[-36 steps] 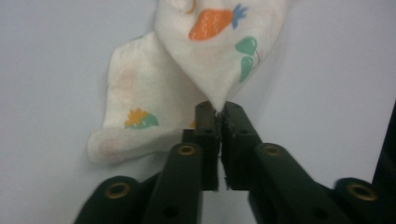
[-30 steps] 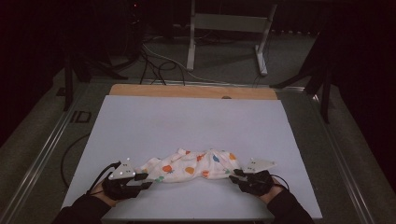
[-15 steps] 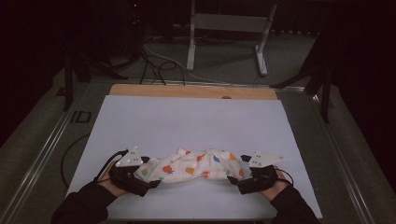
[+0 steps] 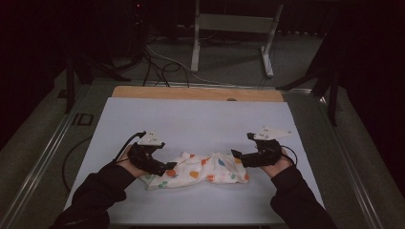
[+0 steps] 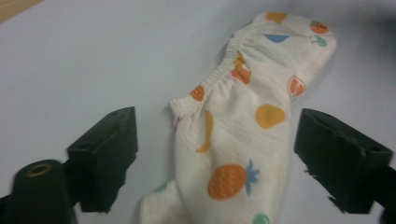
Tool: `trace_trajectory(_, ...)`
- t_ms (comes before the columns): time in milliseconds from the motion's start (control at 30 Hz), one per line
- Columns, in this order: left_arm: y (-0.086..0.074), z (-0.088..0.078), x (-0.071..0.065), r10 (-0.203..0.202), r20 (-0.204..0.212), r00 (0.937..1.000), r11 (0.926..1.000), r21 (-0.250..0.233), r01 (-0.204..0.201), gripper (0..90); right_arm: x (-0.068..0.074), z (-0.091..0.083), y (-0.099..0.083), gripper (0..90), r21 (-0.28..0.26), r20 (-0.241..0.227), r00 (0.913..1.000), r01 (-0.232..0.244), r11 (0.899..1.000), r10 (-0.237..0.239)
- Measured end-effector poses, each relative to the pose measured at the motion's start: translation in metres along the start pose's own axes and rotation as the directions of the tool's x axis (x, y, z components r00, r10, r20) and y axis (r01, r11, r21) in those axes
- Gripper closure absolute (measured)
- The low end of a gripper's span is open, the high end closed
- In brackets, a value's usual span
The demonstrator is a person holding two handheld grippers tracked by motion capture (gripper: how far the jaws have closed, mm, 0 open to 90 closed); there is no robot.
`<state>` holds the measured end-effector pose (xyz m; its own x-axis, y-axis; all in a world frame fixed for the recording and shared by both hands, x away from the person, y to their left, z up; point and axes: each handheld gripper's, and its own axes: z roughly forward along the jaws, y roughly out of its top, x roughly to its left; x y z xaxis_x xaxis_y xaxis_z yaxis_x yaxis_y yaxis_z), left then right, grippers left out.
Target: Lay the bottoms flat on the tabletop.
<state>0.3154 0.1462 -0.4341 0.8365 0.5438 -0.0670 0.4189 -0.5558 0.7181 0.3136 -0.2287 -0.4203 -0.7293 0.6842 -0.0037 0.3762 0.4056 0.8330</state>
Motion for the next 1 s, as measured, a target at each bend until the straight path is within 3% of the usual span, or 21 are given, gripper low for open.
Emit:
trace_trajectory(133, 0.004, 0.017, 0.01, -0.031, 0.002, 0.9995, 0.9993, 0.02, 0.031, 16.8, -0.007, 0.016, 0.002, 11.3, 0.007, -0.008, 0.9995, -0.031, 0.999, 0.032)
trace_trajectory(400, 0.002, 0.054, 0.025, -0.112, 0.01, 0.9936, 0.9913, 0.07, 0.111, 26.7, -0.015, 0.048, -0.01, 31.7, 0.09, -0.003, 0.9966, -0.082, 0.993, 0.082)
trace_trajectory(600, -0.001, 0.078, 0.028, -0.133, 0.01, 0.9911, 0.9865, 0.098, 0.131, 36.4, -0.019, 0.062, -0.019, 43.9, 0.13, 0.022, 0.9939, -0.11, 0.985, 0.108)
trace_trajectory(667, -0.003, 0.083, 0.028, -0.139, 0.007, 0.9902, 0.9851, 0.102, 0.138, 39.9, -0.019, 0.066, -0.023, 52.8, 0.158, 0.026, 0.9924, -0.123, 0.98, 0.12)
trace_trajectory(867, -0.009, 0.093, 0.026, -0.13, -0.006, 0.9915, 0.9801, 0.15, 0.13, 48.6, -0.012, 0.079, -0.037, 54.1, 0.229, 0.017, 0.9941, -0.109, 0.967, 0.108)
trace_trajectory(1000, -0.011, 0.095, 0.026, -0.126, -0.013, 0.9919, 0.9795, 0.157, 0.127, 55.7, -0.011, 0.083, -0.046, 57.8, 0.269, 0.022, 0.9938, -0.111, 0.957, 0.109)
